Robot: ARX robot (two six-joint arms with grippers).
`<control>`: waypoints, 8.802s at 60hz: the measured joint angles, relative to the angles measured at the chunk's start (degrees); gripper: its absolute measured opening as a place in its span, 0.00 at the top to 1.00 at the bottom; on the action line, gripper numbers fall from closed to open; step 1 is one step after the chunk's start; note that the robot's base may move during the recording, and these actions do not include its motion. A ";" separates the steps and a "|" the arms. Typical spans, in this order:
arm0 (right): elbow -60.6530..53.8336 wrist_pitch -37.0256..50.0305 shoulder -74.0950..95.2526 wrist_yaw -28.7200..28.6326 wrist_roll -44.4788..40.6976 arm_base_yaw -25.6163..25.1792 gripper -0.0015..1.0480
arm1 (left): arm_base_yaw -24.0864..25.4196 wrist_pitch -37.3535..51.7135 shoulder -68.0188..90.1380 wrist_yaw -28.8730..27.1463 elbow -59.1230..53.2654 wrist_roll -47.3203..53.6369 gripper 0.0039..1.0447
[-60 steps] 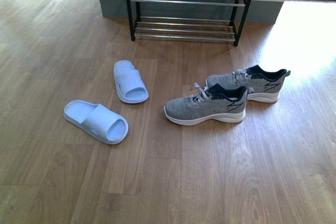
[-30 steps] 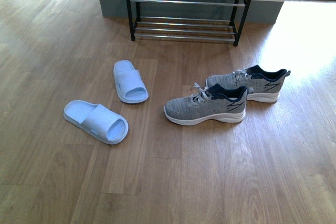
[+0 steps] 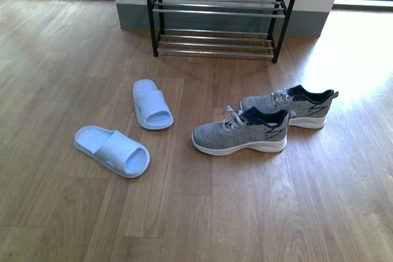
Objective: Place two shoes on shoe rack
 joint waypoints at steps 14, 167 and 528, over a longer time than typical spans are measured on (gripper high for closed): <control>0.00 0.00 0.00 0.00 0.00 0.00 0.09 | 0.00 0.00 0.00 0.00 0.00 0.00 0.09; 14.91 29.11 68.22 -13.18 -5.29 0.17 0.09 | 0.00 0.00 0.00 0.00 0.00 0.00 0.09; 24.92 26.47 72.15 -20.26 0.28 -30.95 0.98 | 0.00 -0.07 0.00 0.00 0.02 0.02 0.09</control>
